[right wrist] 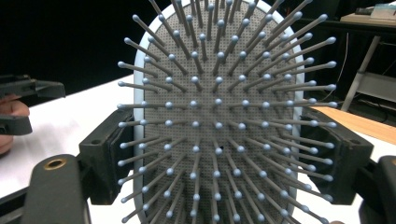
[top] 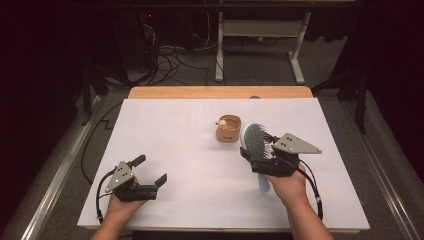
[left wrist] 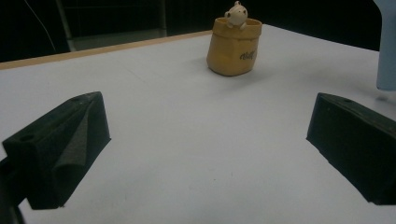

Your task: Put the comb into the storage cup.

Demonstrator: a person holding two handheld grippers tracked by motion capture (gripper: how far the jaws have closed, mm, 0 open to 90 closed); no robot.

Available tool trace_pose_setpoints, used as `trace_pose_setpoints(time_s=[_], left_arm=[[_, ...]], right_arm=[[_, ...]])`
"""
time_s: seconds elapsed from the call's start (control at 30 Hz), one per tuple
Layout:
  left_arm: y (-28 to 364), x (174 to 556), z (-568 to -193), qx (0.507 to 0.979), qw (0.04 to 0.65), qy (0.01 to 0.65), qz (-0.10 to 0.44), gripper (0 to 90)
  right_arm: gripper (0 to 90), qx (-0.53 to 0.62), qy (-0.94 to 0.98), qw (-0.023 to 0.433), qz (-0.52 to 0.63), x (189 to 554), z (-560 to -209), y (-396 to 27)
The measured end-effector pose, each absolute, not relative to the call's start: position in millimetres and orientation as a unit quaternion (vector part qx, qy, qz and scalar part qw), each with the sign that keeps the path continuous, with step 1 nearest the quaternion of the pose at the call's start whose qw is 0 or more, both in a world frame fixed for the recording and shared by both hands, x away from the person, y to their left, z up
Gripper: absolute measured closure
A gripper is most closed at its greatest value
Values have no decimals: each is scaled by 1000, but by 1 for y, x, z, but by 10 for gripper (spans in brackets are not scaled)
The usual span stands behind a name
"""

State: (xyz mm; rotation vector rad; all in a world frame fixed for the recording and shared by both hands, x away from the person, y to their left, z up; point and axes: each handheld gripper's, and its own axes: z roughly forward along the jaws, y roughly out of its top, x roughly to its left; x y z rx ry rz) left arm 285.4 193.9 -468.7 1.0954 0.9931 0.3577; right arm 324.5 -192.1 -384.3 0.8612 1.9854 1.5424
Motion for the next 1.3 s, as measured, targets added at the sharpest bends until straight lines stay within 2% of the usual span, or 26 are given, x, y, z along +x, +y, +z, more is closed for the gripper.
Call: trace_pose_setpoints(time_s=[0.77,1.3], left_arm=[[176,281,-463,506,725,436,169,3],[149,285,-431,515,725,427,163,2]], right_arm=[[206,309,678,281,605,311,-390,-202],[206,300,676,291,606,311,-392,-191]])
